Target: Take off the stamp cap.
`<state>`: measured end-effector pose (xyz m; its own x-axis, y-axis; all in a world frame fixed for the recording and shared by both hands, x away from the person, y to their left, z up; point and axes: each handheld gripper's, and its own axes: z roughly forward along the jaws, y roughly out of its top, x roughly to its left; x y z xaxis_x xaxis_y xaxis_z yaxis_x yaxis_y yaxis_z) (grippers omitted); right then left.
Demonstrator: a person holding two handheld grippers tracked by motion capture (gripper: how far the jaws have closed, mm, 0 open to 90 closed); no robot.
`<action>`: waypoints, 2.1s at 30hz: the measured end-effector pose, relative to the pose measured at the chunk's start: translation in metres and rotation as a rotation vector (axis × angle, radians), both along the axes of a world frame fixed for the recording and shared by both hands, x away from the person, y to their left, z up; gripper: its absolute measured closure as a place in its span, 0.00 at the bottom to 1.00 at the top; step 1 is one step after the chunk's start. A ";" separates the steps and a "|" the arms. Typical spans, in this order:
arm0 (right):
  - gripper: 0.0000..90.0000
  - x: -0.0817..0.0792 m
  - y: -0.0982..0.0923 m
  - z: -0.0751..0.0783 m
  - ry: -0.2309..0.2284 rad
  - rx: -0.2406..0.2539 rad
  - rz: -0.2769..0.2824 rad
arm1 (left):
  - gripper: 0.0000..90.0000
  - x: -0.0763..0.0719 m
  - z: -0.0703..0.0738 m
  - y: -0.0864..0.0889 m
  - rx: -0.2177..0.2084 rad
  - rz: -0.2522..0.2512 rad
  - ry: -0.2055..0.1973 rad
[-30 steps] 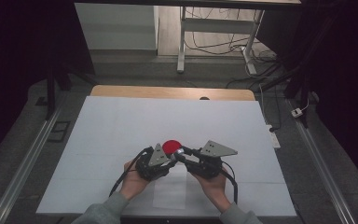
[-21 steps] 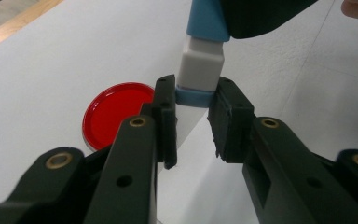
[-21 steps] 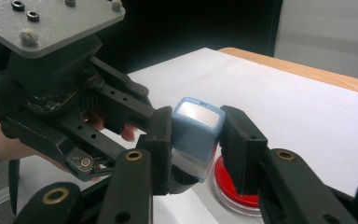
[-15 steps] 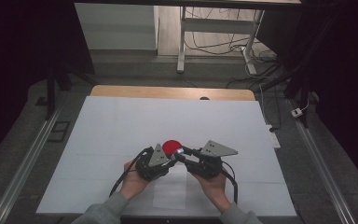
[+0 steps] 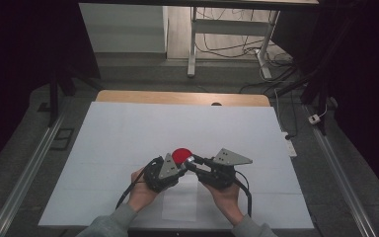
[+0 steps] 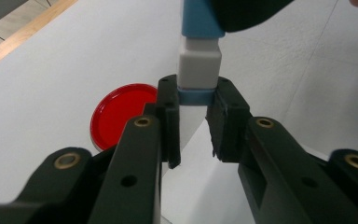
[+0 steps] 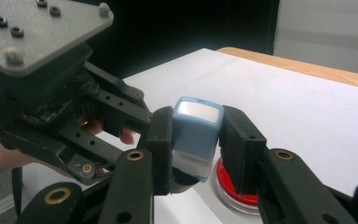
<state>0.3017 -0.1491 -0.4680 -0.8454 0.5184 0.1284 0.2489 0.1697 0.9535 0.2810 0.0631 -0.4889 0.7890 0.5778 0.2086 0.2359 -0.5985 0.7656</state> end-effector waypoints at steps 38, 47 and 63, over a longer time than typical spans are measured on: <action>0.74 0.002 -0.007 0.001 0.004 0.011 -0.014 | 0.83 0.004 0.000 0.014 -0.044 0.042 0.019; 0.74 0.002 -0.009 0.002 -0.001 0.012 -0.019 | 0.83 0.005 0.002 0.024 -0.060 0.056 0.021; 0.74 0.005 -0.016 0.001 -0.007 0.000 -0.039 | 0.83 -0.005 0.012 0.059 -0.137 0.073 0.050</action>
